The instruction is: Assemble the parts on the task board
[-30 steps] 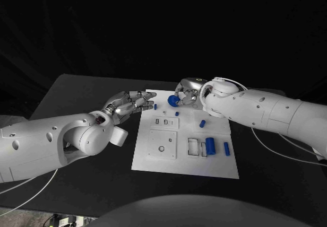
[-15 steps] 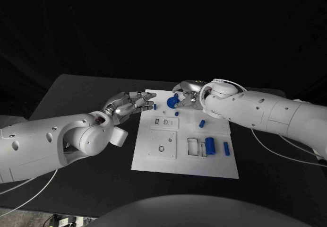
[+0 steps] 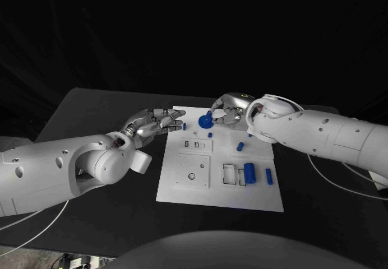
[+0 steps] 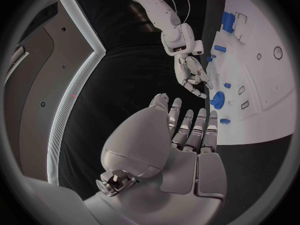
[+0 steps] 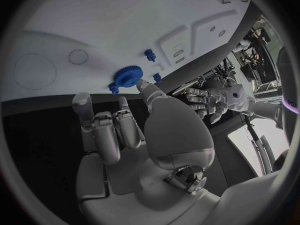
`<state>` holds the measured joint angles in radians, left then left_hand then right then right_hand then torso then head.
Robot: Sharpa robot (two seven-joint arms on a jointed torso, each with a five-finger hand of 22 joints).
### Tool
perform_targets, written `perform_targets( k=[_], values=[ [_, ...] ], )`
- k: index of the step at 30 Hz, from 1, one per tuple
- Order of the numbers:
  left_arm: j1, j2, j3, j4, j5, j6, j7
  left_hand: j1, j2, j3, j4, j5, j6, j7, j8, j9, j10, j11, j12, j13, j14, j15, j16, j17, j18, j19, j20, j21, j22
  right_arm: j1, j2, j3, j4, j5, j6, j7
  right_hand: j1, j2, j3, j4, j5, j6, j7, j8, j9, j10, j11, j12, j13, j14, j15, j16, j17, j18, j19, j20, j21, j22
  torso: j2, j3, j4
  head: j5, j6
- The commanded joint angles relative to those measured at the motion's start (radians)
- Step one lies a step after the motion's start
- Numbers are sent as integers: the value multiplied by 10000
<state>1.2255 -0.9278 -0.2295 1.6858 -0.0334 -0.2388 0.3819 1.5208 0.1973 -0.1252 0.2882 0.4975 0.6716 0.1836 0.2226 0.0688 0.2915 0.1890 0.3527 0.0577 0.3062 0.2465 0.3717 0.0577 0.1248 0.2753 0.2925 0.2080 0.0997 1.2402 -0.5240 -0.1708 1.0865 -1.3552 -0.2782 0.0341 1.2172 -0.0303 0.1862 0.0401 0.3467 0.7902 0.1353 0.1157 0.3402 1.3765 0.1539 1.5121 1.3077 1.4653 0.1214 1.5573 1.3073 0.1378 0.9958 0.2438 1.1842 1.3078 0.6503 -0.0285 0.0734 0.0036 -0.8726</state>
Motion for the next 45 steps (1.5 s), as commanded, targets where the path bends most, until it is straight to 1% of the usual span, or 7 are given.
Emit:
perform_targets(
  k=[1,9,18,24,32,38,45],
  values=[
    [-6,-17,6,19,-37,148,67,93,-2,74,11,39,-42,269,57,-8,23,41,61,10,55,-10,59,17,-144,50,-17,30,9,91,-591,-6,502,569,-1171,873,28,3,94,198,-280,365,3,-3,-18,-122,-302,-199,1721,186,-311,-106,2243,-267,754,-306,368,1164,-10,0,-3,10,0],
    [-69,22,5,-31,-37,142,61,103,-1,86,10,46,-42,274,62,-8,39,49,83,13,64,-9,75,19,-143,49,-16,32,9,304,-2475,-45,1760,1313,-1802,1108,333,-135,258,645,-1296,975,-105,-175,-94,-782,-1029,-1350,518,-174,-1071,-509,1716,-461,2083,-1110,755,1340,-38,0,-23,-82,0],
    [-211,102,7,-21,-37,230,75,154,2,136,0,66,-41,305,81,-7,63,93,118,14,75,-18,107,21,-136,51,-17,40,10,235,-3760,-110,2039,3086,-2173,2359,545,-268,-54,989,-1338,671,-561,-455,-166,1943,-1474,587,2631,1055,-1517,135,2635,-1183,5078,-1578,3258,2377,-76,51,-44,-124,0],
    [-279,128,7,-44,-38,261,102,194,-3,170,-8,79,-43,322,92,-7,79,115,142,16,69,-24,117,20,-131,48,-17,43,9,5,-4038,-135,1604,4101,-1518,2722,825,-305,-22,1040,-180,352,-610,-433,201,1943,-1516,587,2631,1055,-1559,135,2635,-1255,5326,-1662,3498,2469,-96,58,-47,-211,0],
    [-327,202,7,-88,-44,341,154,-13,62,149,59,-34,-49,375,131,-8,90,162,181,12,50,-17,153,18,-127,37,-14,52,7,-507,-3895,-155,841,4499,-964,2884,977,-316,-94,1080,-364,-270,-520,-370,835,1943,-1440,587,2631,1055,-1496,135,2635,-1229,5224,-1600,3427,2432,-88,62,-43,-295,0],
    [-362,196,8,-87,-82,399,222,-56,80,146,60,-50,-54,380,137,-9,87,167,185,10,54,-12,169,19,-127,45,-13,61,10,-869,-3546,-156,238,4732,-733,3090,1069,-396,-112,1129,789,-650,-416,16,2035,1943,-1340,587,2631,1055,-1410,135,2635,-1196,5098,-1506,3340,2388,-78,75,-38,-233,0],
    [-376,141,8,-58,-113,409,218,-60,83,147,56,-50,-55,379,138,-9,91,166,192,11,60,-9,179,20,-127,58,-13,71,14,-1167,-3193,-155,-232,4756,-438,3257,781,-550,-286,1476,601,-1108,-385,300,3104,1943,-1304,587,2631,1055,-1371,135,2635,-1185,5055,-1457,3314,2374,-80,59,-34,-254,0]
  ],
)
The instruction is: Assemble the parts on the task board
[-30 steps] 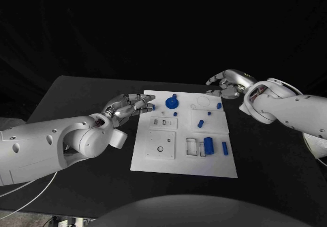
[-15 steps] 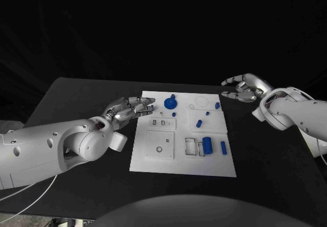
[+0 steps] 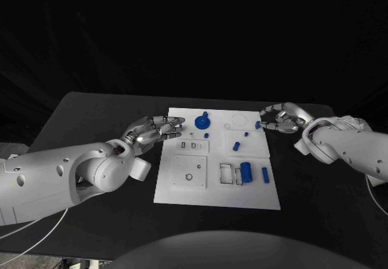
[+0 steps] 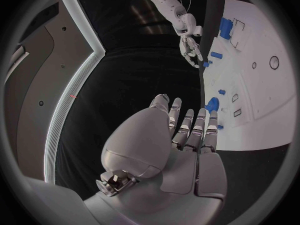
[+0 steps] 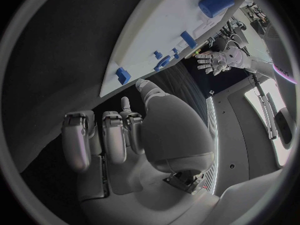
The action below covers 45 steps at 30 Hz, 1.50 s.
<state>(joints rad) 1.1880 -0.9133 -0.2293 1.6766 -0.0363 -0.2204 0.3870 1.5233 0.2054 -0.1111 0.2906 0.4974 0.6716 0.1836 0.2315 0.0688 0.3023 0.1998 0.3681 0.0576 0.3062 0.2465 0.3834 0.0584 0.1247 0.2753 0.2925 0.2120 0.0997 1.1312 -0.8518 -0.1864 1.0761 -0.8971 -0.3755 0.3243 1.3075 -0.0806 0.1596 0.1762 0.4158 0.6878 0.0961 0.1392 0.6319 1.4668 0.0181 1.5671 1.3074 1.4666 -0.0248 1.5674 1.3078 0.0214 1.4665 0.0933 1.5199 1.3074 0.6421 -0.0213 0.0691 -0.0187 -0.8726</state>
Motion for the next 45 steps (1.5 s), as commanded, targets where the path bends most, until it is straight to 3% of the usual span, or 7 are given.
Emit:
perform_targets(
  k=[1,5,9,16,21,29,45],
  values=[
    [-2,-8,7,35,-85,222,165,-85,2,6,32,-48,-55,379,50,-9,-18,58,38,12,60,-9,62,13,-126,57,-13,31,14,-103,117,1,-171,176,574,357,-143,-64,-40,155,-148,-136,16,90,303,1040,62,37,2634,1042,93,34,2630,-17,334,57,-54,2373,1,-13,8,-34,0],
    [-3,-20,7,40,-88,224,165,-85,2,6,32,-48,-55,379,50,-9,-18,58,38,12,60,-9,62,13,-126,57,-13,31,14,-177,200,1,-283,170,686,336,-158,-91,-77,240,-265,-253,37,189,656,1040,81,37,2634,1042,116,34,2630,-3,280,69,-94,2354,-12,-17,6,-32,0],
    [-5,-32,6,47,-90,237,158,-86,2,7,29,-46,-55,378,51,-9,-17,58,40,12,60,-9,63,13,-125,59,-13,33,15,-211,237,2,-325,146,737,304,-57,-77,-65,273,-215,-416,44,385,1271,1040,94,37,2634,1042,139,34,2630,9,235,89,-127,2339,-12,-11,-4,-10,0],
    [-12,-38,6,44,-90,258,141,-86,3,9,26,-43,-56,377,52,-9,-15,58,43,12,60,-8,65,13,-125,63,-13,36,16,-242,275,2,-359,132,914,157,185,-104,51,218,421,-957,70,609,2435,1040,114,37,2634,1042,176,34,2630,61,27,121,-287,2269,-2,-13,0,-48,0],
    [-16,-38,6,40,-90,262,122,-86,3,9,26,-43,-56,377,52,-9,-15,58,43,12,60,-8,65,13,-125,63,-13,36,16,-251,296,3,-364,159,977,87,296,-131,245,182,1197,-1309,74,613,3005,1040,125,37,2634,1042,178,34,2630,81,-54,137,-348,2244,-2,-14,-3,-64,0],
    [-22,-32,6,36,-91,286,94,-86,3,9,26,-43,-56,377,52,-9,-15,58,43,12,60,-8,65,13,-125,63,-13,36,16,-254,361,4,-429,177,1028,40,420,-169,542,113,1862,-1407,66,599,3385,1040,117,37,2634,1042,169,34,2630,90,-92,136,-376,2232,-7,-16,-1,-58,0],
    [-29,-56,5,71,-188,351,37,-79,6,24,10,-22,-58,374,61,-9,-3,62,61,14,68,-7,84,15,-125,71,-12,45,19,-256,525,5,-639,288,1046,11,541,-99,831,42,2161,-1308,71,604,3557,1040,113,37,2634,1042,167,34,2630,80,-60,130,-345,2246,-9,-16,2,-71,0]
  ],
)
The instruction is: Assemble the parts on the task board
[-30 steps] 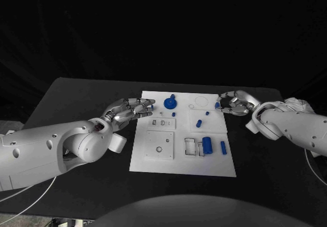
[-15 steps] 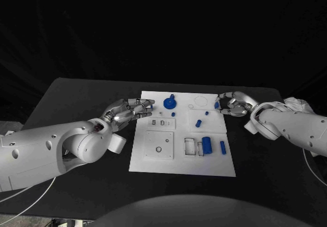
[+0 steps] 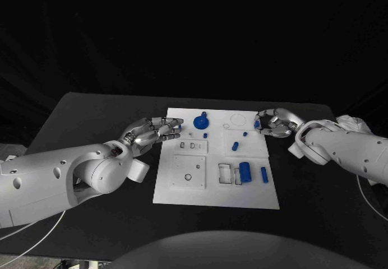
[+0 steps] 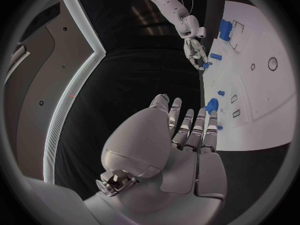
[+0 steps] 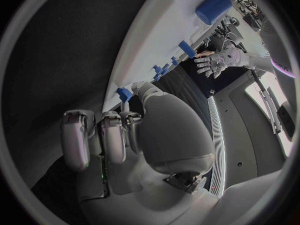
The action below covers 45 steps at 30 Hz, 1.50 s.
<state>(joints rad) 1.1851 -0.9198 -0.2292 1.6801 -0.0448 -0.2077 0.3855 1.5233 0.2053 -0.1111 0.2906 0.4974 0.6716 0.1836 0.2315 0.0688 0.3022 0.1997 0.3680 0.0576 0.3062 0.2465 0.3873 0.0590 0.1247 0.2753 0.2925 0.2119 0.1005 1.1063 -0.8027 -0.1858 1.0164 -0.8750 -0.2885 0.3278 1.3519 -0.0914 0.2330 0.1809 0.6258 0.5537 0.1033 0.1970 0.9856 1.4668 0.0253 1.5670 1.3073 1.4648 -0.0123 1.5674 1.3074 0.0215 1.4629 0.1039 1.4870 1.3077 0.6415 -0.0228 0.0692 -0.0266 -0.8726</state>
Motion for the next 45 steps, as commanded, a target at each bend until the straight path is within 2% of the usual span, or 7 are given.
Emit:
perform_targets(
  k=[1,10,19,22,29,40,45],
  values=[
    [0,8,4,35,-105,226,48,-77,7,28,8,-18,-58,374,63,-9,-1,63,63,14,71,-7,50,10,-125,71,-12,47,10,-7,41,-1,-54,78,175,-28,100,14,113,-7,77,41,1,27,27,1039,41,38,2635,1060,42,34,2634,80,-25,25,-17,2242,-6,0,-1,9,0],
    [-2,9,4,34,-115,221,16,-72,5,33,4,-13,-58,373,65,-9,3,65,69,14,72,-7,52,10,-125,76,-12,51,12,-7,102,0,-182,145,149,-82,143,38,261,-48,169,132,29,33,100,1039,56,38,2635,1060,50,34,2634,99,-102,27,-72,2216,2,1,0,2,0],
    [-4,37,3,18,-116,230,-7,-72,5,33,4,-13,-58,373,65,-9,3,65,69,14,72,-7,52,10,-125,76,-12,51,12,-7,135,0,-248,152,204,-144,170,13,355,-106,29,171,63,9,157,1039,80,38,2635,1060,68,34,2634,101,-119,39,-80,2212,-9,-1,-1,-1,0],
    [-5,40,3,16,-117,234,-10,-72,5,33,4,-13,-58,373,65,-9,3,65,69,14,72,-7,52,10,-125,76,-12,51,12,-7,141,0,-257,152,228,-144,156,18,420,-140,-2,416,94,154,277,1039,109,38,2635,1060,90,34,2634,102,-132,56,-86,2209,-11,-2,-1,0,0],
    [-6,32,3,8,-117,229,-11,-72,5,33,4,-13,-58,373,65,-9,3,65,69,14,72,-7,52,10,-125,76,-12,51,12,-7,160,0,-262,152,251,-117,102,43,518,-224,-42,991,93,803,483,1039,123,38,2635,1060,115,34,2634,107,-158,81,-92,2204,-7,1,-1,14,0],
    [-9,50,3,-15,-118,247,-23,-72,5,33,4,-13,-58,373,65,-9,3,65,69,14,72,-7,52,10,-125,76,-12,51,12,-7,176,1,-236,155,194,-89,85,76,561,-283,-54,1205,58,1155,589,1039,100,38,2635,1060,97,34,2634,114,-187,75,-107,2195,-3,2,-3,10,0],
    [-11,42,3,-17,-103,248,-9,-72,5,33,4,-13,-58,373,65,-9,3,65,69,14,72,-7,52,10,-125,76,-12,51,12,-6,135,3,-180,380,-96,14,76,82,562,-284,-54,1226,59,1191,600,1039,98,38,2635,1060,96,34,2634,114,-186,74,-106,2196,-6,1,-12,39,0]
  ],
)
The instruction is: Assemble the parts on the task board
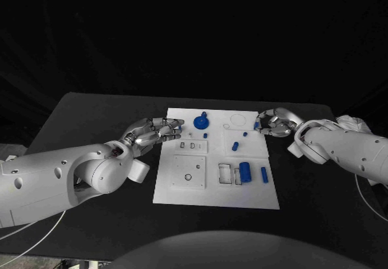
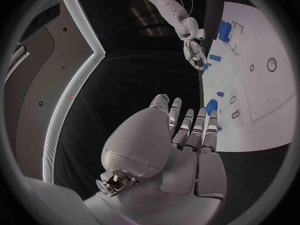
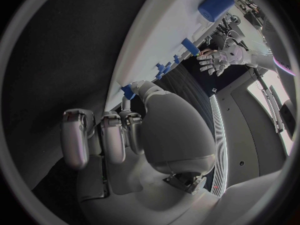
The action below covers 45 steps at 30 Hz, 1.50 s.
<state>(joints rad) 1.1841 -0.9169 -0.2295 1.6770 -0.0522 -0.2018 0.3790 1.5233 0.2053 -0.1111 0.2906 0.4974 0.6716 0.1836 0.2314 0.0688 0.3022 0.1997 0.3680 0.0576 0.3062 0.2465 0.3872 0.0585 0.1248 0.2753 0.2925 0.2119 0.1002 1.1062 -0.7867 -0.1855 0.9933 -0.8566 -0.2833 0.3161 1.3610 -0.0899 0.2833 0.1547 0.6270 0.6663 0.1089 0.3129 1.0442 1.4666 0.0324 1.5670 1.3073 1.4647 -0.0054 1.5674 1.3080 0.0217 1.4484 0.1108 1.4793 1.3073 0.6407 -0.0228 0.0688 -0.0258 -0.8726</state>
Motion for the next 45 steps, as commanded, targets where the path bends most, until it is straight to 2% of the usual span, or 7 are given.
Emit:
perform_targets(
  k=[1,11,18,23,28,34,45],
  values=[
    [-1,10,7,14,-26,189,56,-72,5,33,4,-13,-58,374,65,-9,3,65,69,14,71,-7,53,15,-126,76,-12,52,15,0,-38,2,76,279,-224,163,-16,69,63,-26,-46,110,9,52,18,1042,27,38,2635,1061,25,34,2628,109,-28,4,-20,2205,1,1,-9,45,0],
    [-4,-5,7,-20,-16,170,41,-55,-1,51,-1,0,-63,381,73,-9,3,73,74,13,81,-6,75,16,-126,84,-13,62,18,373,-192,21,620,568,-583,318,-110,26,106,-29,263,155,67,194,-19,1042,51,38,2635,1061,27,34,2628,89,55,-1,50,2232,2,-2,3,52,0],
    [-4,21,7,-47,-15,173,20,-55,-1,52,0,0,-63,382,74,-9,7,74,80,14,75,-6,69,15,-126,86,-13,64,19,843,-448,22,1640,563,-477,137,-210,-37,197,-1,558,121,121,156,-219,1042,92,38,2635,1061,55,34,2628,93,38,16,43,2224,-2,0,5,67,0],
    [-5,51,6,-67,-15,180,18,-55,-1,52,0,0,-63,382,74,-9,7,74,80,14,75,-6,69,15,-126,86,-13,64,19,985,-477,21,2563,417,-29,-268,-270,-60,262,20,682,73,162,101,-368,1042,124,38,2635,1061,80,34,2628,105,-14,33,9,2207,-6,3,8,72,0],
    [-8,76,6,-89,-15,183,17,-55,-1,52,0,0,-63,382,74,-9,7,74,80,14,75,-6,69,15,-126,86,-13,64,19,1019,-316,21,3298,145,288,-740,-317,-64,292,36,740,85,187,88,-447,1042,147,38,2635,1061,98,34,2628,111,-40,46,-7,2198,-8,-4,6,61,0],
    [-9,109,6,-94,-16,182,13,-55,-1,52,0,0,-63,382,74,-9,7,74,80,14,75,-6,69,15,-126,86,-13,64,19,1024,9,20,3980,-457,472,-1395,-371,-77,301,49,771,135,198,102,-505,1042,163,38,2635,1061,114,34,2628,118,-70,58,-26,2188,-4,-11,22,160,0],
    [-7,74,7,-40,-18,158,24,-56,-4,59,4,0,-62,387,81,-9,25,81,101,17,83,-8,86,17,-126,89,-13,69,20,761,656,15,4146,-1727,477,-2234,-439,-79,327,47,830,218,226,136,-579,1042,196,38,2635,1061,139,34,2628,170,-271,78,-168,2118,-2,2,8,362,0]
  ],
)
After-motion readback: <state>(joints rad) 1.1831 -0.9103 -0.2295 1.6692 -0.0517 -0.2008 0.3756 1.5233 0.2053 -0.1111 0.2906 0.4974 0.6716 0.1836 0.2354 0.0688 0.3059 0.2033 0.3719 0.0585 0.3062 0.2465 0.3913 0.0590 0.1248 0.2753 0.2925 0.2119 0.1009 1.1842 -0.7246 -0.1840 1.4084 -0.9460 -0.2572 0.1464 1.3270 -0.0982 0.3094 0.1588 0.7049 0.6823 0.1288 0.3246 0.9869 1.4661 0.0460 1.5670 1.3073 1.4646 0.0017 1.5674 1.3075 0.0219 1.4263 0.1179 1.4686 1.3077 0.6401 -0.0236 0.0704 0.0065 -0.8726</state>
